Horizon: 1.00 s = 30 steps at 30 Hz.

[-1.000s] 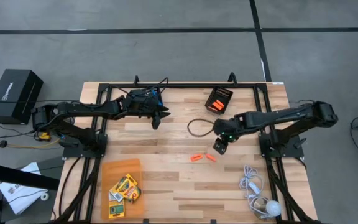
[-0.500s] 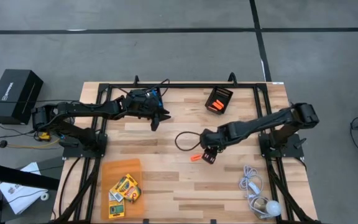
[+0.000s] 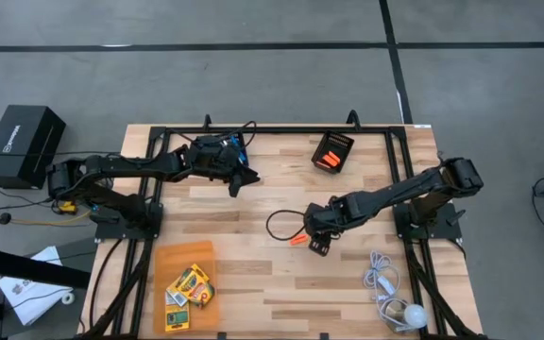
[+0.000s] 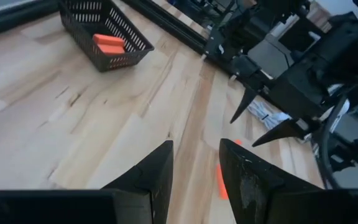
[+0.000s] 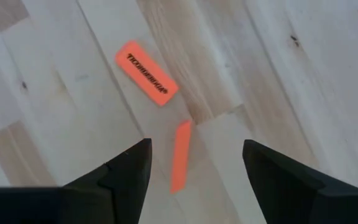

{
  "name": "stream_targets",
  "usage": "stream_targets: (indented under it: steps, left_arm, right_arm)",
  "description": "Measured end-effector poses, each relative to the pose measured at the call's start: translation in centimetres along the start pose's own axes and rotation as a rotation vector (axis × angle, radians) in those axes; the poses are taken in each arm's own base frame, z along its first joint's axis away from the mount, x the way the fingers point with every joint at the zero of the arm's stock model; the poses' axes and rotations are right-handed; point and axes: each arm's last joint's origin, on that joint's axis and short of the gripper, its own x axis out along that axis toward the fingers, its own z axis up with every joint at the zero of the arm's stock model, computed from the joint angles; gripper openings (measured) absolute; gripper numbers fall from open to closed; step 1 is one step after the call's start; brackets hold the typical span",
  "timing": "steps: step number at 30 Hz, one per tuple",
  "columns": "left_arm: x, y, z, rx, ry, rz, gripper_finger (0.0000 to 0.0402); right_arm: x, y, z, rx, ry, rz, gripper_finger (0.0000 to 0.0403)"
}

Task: Pick & Place School Supplies
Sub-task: Put the orange eraser into the right black bin

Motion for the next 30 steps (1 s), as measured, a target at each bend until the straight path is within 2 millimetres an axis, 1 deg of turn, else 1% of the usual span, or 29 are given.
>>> stream_targets:
  steps: [5, 10, 18, 25, 30]
  left_arm:
    - [0.0, 0.0, 0.0, -0.043, 0.0, 0.0, 0.0126]
    - [0.0, 0.0, 0.0, -0.073, -0.002, 0.0, 0.0126]
    - [0.0, 0.0, 0.1, -0.094, -0.005, -0.002, 0.0126]
    - [0.0, 0.0, 0.1, -0.121, -0.005, -0.002, 0.0126]
    - [0.0, 0.0, 0.1, -0.128, -0.006, -0.002, 0.0126]
  right_arm:
    - [0.0, -0.2, -0.3, -0.066, 0.03, -0.021, 0.0249]
    - [0.0, -0.4, -0.6, -0.092, 0.067, -0.027, 0.0251]
    - [-0.1, 0.3, -1.0, -0.116, 0.08, 0.001, 0.0251]
    - [-0.2, 0.8, -1.3, -0.095, 0.076, 0.024, 0.0251]
    - [0.1, 1.3, -1.1, -0.093, 0.046, 0.036, 0.0251]
